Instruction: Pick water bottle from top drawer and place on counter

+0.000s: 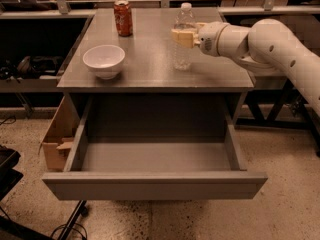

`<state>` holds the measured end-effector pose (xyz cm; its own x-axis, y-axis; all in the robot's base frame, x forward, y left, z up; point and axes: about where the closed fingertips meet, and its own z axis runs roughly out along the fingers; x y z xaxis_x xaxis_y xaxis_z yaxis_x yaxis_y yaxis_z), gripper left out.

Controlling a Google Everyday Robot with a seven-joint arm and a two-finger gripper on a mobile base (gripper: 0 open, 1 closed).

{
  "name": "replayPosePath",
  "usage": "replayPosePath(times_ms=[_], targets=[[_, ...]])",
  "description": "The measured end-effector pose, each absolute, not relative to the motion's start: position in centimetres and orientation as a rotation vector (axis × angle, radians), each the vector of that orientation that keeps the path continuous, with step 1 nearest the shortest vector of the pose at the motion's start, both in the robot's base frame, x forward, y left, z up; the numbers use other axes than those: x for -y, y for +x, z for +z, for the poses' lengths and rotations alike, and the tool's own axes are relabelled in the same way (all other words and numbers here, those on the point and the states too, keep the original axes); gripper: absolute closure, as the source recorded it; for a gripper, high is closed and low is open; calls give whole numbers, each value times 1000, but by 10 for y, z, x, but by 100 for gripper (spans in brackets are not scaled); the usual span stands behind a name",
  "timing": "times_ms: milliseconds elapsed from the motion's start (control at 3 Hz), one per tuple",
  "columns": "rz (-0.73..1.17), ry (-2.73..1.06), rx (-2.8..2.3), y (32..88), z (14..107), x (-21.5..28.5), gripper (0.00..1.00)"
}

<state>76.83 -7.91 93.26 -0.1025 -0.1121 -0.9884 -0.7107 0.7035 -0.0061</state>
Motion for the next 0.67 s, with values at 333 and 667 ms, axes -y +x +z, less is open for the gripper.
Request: replayPosePath(times_ms=[333,667], targets=[[576,-681,-1621,768,933,79,36],[576,-681,-1620,768,933,79,13]])
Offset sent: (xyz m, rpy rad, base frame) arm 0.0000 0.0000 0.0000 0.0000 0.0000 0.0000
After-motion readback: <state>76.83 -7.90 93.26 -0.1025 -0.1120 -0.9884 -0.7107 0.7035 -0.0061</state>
